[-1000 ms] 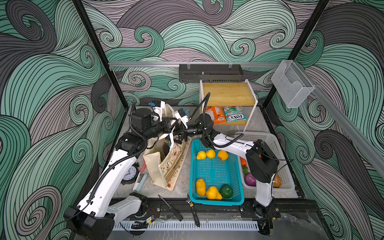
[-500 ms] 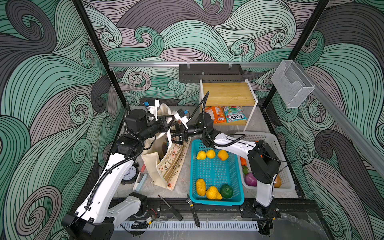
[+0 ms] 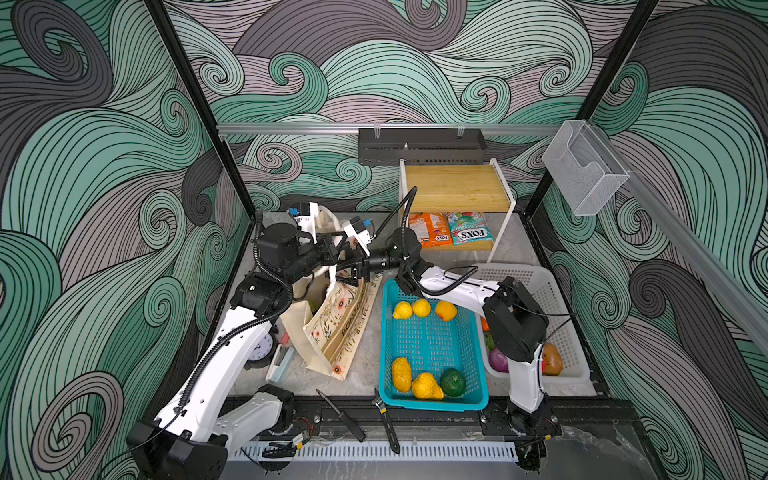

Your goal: Place the food into the grocery bag and tie it

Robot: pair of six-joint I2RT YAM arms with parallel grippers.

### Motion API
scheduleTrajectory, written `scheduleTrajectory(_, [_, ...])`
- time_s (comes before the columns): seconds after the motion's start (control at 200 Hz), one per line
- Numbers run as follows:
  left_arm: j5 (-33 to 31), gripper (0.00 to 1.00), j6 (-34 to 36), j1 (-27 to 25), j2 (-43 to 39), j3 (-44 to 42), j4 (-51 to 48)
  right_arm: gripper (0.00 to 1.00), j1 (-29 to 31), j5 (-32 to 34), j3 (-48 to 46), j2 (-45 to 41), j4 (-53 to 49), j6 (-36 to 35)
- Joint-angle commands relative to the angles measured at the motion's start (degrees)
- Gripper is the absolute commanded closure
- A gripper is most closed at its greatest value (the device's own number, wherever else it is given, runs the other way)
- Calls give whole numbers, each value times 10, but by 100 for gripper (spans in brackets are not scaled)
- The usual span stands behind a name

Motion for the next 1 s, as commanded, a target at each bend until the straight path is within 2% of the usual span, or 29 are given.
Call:
scheduleTrajectory(0.0, [-24,86,9,-1,-1,-5,-22,24,14,7,46,-16,100,58])
scheduleTrajectory(0.24, [29,88,-2,-2,11,-9,-39,51,8,1,57,-17,83,55])
scheduleTrajectory(0.31, [24,88,-1,-2,6,-18,-32,65,7,-2,52,-18,80,49])
scheduleTrajectory(0.38, [19,88,-3,-2,1,-26,-18,86,7,4,40,-20,94,52])
scheduleTrajectory(0.48, [15,88,-10,-2,-2,-29,-17,89,6,8,22,-27,107,53])
scheduleTrajectory(0.55, [15,87,-12,-1,-2,-33,-12,100,3,14,6,-36,107,49])
scheduleTrajectory(0.761, [3,79,-10,-1,-16,-23,-16,100,-12,19,-60,-72,83,29])
scheduleTrajectory(0.921, [16,49,-6,-2,-20,-5,-22,100,-18,8,-97,-114,-18,-39])
scheduleTrajectory(0.991, [28,44,-6,-2,-10,16,-38,100,-18,9,-108,-131,-70,-79])
